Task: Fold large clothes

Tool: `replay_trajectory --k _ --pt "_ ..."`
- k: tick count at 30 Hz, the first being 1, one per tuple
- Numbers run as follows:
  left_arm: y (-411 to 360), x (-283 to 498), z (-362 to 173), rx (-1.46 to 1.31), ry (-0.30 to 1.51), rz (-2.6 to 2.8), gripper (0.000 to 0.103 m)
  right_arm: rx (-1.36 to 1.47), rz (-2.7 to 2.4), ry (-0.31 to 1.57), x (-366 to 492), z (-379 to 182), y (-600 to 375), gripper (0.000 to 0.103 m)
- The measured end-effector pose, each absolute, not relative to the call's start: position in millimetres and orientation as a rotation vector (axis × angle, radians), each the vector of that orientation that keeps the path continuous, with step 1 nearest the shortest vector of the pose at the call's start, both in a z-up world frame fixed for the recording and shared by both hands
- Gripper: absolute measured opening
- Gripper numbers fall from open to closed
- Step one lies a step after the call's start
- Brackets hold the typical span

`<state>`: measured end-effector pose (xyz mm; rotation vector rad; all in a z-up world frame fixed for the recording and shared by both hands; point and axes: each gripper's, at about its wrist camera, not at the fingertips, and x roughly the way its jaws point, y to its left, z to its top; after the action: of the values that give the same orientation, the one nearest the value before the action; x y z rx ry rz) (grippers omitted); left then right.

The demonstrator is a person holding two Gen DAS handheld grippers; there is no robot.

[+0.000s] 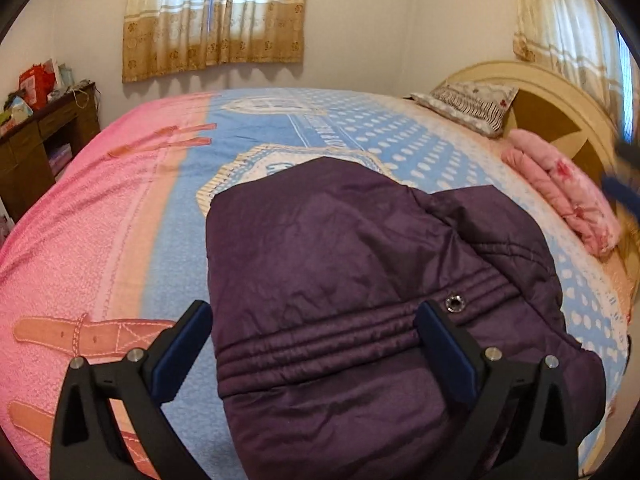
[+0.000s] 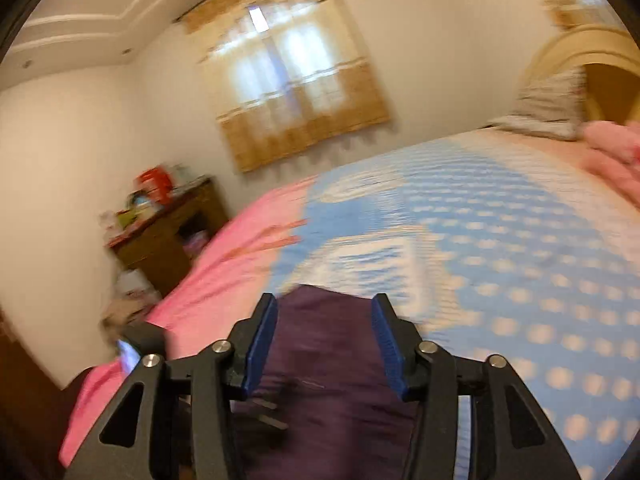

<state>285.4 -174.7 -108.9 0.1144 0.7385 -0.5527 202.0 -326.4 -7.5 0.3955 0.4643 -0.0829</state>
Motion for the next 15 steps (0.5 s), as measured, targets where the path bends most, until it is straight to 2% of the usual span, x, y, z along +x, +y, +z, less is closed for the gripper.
replay_trajectory --k 3,8,11,15 --pt "-170.3 278.9 -107.0 0.142 0.715 -0.535 0.103 0.474 -0.062 0.570 247.1 -35.0 -332.4 0.056" --pt "-153.6 278.8 -118.3 0.121 0.688 -0.494 0.103 0.583 -0.123 0.676 262.5 -95.4 -368.3 0.056" --pt "-157.7 280.6 -128.3 0.116 0.680 -0.510 0.103 0.598 -0.116 0.671 256.5 -123.7 -378.4 0.056" --pt "-167.3 278.8 -131.7 0.158 0.663 -0.484 0.103 0.578 -0.117 0.659 254.2 -131.8 -377.9 0.056"
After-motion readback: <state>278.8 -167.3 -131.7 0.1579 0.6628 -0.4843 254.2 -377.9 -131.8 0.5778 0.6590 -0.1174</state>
